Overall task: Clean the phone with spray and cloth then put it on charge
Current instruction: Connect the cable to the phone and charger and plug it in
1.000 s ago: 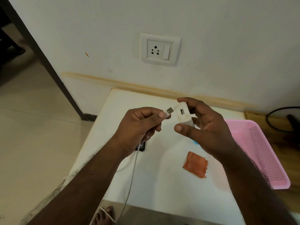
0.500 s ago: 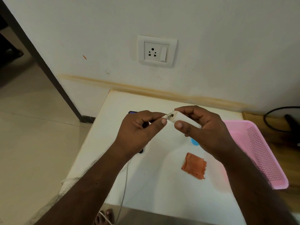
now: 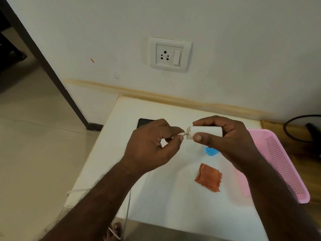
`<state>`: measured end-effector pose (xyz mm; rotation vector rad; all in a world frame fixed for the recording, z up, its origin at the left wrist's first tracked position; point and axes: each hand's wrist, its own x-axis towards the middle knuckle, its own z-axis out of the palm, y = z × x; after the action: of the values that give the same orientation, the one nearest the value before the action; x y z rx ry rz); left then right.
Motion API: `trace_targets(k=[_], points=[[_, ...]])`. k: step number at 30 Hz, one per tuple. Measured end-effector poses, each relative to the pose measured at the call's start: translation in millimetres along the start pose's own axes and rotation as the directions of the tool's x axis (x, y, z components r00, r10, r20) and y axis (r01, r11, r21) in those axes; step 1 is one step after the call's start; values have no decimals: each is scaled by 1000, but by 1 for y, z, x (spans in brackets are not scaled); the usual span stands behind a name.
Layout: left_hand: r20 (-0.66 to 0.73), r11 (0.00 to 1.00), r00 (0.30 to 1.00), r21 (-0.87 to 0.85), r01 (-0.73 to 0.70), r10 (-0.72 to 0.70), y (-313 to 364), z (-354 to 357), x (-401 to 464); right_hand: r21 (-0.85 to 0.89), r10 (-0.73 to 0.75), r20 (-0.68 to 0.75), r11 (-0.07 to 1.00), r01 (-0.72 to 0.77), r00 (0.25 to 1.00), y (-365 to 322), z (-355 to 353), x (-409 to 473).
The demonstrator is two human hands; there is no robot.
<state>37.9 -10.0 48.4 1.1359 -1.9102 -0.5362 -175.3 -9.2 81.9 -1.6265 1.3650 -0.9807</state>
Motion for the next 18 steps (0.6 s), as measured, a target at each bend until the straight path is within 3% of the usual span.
trace_targets(k=[10, 18], points=[[59, 985, 994, 140, -102, 94, 1, 3, -1, 31, 26, -7, 999, -26, 1000, 4, 0, 2], [92, 976, 992, 193, -102, 85, 1, 6, -4, 11, 64, 62, 998, -65, 996, 4, -4, 3]])
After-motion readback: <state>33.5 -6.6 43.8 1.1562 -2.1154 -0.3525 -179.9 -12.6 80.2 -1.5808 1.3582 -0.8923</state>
